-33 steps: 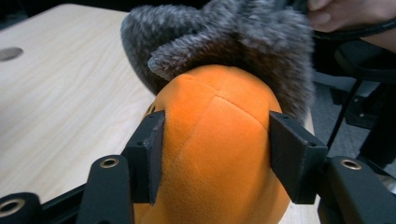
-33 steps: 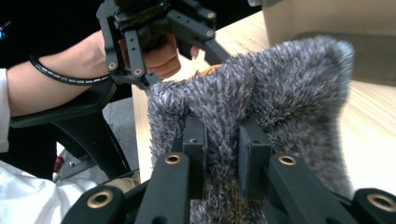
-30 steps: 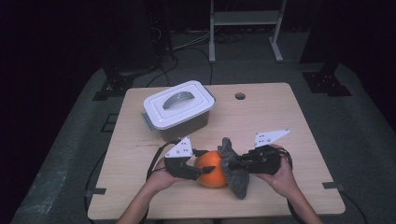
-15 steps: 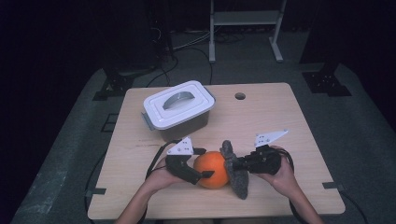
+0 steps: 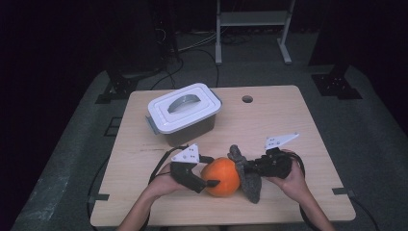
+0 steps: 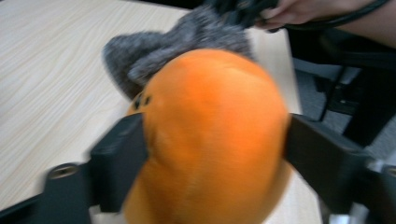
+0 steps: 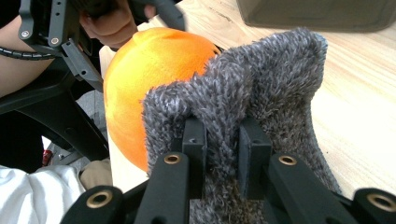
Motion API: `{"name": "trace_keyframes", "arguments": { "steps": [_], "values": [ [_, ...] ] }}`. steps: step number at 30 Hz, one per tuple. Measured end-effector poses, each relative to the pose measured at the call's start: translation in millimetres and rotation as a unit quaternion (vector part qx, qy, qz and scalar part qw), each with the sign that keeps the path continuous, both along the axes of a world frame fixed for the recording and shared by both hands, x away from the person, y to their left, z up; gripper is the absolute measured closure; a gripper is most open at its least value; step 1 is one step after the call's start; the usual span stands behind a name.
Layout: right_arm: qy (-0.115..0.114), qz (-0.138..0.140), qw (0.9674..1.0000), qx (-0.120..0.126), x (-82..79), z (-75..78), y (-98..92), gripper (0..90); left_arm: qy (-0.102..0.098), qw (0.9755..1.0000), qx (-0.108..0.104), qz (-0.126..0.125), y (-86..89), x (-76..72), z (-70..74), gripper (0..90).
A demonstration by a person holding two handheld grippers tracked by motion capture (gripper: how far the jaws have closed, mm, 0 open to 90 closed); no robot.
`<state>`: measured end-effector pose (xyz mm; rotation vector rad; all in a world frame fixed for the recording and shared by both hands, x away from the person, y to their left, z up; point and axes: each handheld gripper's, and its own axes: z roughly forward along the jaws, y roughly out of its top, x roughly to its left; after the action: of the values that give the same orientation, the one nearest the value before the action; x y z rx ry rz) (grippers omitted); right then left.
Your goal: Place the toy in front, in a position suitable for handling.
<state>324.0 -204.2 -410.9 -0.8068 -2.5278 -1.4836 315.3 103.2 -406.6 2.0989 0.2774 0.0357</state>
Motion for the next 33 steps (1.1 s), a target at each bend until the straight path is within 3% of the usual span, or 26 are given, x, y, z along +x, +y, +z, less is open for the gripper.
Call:
{"name": "trace_keyframes", "arguments": {
  "steps": [1, 4, 7, 10, 13, 21, 25, 27, 30, 33],
  "values": [
    [0.0, 0.001, 1.0, 0.0, -0.3, 0.6, 0.3, 75.2, 0.002, 1.0, -0.005, -0.005, 0.2, 0.1, -2.1, 17.0],
    [-0.008, 0.001, 1.0, 0.001, -2.9, 6.3, 0.3, 75.5, -0.019, 0.9997, -0.004, -0.013, -0.4, -4.5, -1.4, 35.0],
    [-0.023, 0.005, 0.999, 0.038, -7.5, 20.5, -2.5, 75.7, -0.034, 0.9994, -0.004, -0.006, -5.3, -8.4, 2.8, 42.1],
    [-0.041, 0.018, 0.9975, 0.054, -14.1, 33.9, 2.8, 75.6, -0.044, 0.999, -0.002, -0.012, -11.1, -12.6, 2.7, 43.0],
    [-0.041, 0.03, 0.998, 0.037, -16.3, 32.4, 10.4, 75.5, -0.056, 0.9983, 0.006, -0.011, -13.3, -15.8, 3.5, 43.4],
    [-0.025, 0.005, 0.9995, 0.016, -9.7, 18.9, 0.1, 75.5, -0.064, 0.9975, -0.002, 0.03, -2.0, -9.5, 10.0, 44.9],
    [-0.039, 0.015, 0.9986, 0.032, -13.8, 28.1, 7.2, 75.5, -0.074, 0.9962, -0.002, 0.045, -1.3, -10.1, 12.9, 44.9],
    [-0.045, 0.023, 0.9982, 0.031, -16.7, 31.5, 13.3, 75.3, -0.074, 0.9962, 0.008, 0.044, -4.9, -11.2, 10.4, 44.4],
    [-0.043, 0.022, 0.9988, 0.011, -16.2, 25.9, 17.1, 75.4, -0.071, 0.9967, 0.013, 0.038, -8.8, -12.4, 6.7, 41.4],
    [-0.029, 0.019, 0.9993, 0.013, -12.5, 18.2, 12.6, 75.5, -0.065, 0.9974, 0.008, 0.032, -10.6, -12.2, 7.0, 30.2]
  ]
}}
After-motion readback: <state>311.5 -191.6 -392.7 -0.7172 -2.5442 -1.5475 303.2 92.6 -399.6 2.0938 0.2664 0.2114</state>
